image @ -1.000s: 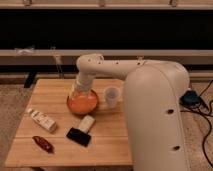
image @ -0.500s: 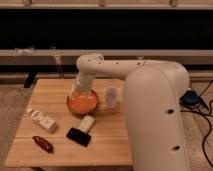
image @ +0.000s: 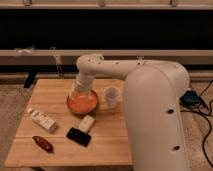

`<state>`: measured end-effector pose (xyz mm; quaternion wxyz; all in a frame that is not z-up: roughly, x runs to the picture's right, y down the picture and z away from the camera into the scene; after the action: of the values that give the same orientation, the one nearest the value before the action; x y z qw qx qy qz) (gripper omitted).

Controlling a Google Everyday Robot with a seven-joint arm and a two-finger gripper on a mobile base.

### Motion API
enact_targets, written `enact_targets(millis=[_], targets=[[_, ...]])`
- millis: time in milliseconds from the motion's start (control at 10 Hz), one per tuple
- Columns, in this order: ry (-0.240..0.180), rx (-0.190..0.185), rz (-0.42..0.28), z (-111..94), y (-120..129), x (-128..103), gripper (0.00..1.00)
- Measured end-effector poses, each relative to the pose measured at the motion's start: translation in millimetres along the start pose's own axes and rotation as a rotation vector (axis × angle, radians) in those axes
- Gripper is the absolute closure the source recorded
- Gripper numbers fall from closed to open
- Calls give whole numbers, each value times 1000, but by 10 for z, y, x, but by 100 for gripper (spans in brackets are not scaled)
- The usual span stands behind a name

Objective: Drag the pepper across the table

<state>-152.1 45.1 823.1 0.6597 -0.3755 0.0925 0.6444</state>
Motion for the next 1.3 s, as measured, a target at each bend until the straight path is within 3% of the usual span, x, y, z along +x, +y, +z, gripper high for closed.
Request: enact_targets(millis=[400, 600, 900, 1300], targets=[[-2, 4, -7, 0, -2, 4, 35], [-14, 6, -80, -58, 140, 90, 35], [-19, 23, -214, -42, 598, 464, 35], [7, 75, -404, 204, 1326, 1169, 35]])
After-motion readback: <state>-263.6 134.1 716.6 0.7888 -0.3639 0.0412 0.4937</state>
